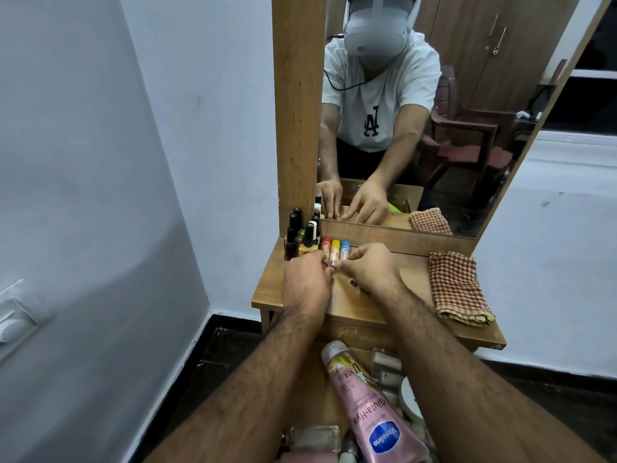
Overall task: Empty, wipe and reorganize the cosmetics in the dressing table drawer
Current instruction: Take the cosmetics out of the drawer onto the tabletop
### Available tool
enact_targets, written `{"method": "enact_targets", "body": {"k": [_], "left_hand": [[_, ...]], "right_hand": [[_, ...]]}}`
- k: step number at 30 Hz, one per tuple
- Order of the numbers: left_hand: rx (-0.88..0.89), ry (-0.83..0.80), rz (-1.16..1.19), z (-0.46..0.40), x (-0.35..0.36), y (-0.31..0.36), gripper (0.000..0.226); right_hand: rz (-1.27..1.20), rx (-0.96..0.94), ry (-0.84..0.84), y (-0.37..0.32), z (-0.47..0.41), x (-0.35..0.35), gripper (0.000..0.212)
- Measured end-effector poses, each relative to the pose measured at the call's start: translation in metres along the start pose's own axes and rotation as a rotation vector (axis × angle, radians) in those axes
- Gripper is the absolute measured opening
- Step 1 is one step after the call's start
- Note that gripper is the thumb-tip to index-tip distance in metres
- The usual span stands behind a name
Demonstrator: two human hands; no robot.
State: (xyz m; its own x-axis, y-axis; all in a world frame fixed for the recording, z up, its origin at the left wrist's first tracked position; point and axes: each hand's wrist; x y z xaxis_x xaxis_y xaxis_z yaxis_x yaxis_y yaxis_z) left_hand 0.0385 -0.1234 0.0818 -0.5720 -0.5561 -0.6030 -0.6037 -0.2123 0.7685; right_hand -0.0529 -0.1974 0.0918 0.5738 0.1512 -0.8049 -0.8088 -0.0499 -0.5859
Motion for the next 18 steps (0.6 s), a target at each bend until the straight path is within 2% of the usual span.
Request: {"method": "enact_targets", "body": {"k": [9, 18], "left_hand": [[-0.054, 0.069, 0.072, 0.0004, 0.0028, -0.0037, 0.024], [-0.100, 0.065, 0.017, -0.0029, 0.0056, 0.0019, 0.014]], "right_hand": [[-0.028, -0.032, 0.020, 0.0045, -0.0006, 0.0039, 0.023], [0.019, -0.001, 0.070, 0.0043, 0.0011, 0.0062, 0.035]]}}
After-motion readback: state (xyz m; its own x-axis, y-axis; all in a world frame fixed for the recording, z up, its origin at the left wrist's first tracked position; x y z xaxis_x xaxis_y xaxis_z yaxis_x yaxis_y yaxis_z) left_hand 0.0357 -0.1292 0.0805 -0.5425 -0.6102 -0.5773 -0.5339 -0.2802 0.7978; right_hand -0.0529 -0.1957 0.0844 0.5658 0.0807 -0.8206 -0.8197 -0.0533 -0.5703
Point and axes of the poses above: each hand's wrist, its own z-axis away from the middle knuckle, its own x-axis out of the palm, y = z × x, and after that the axes turned 11 degrees about z, right-handed
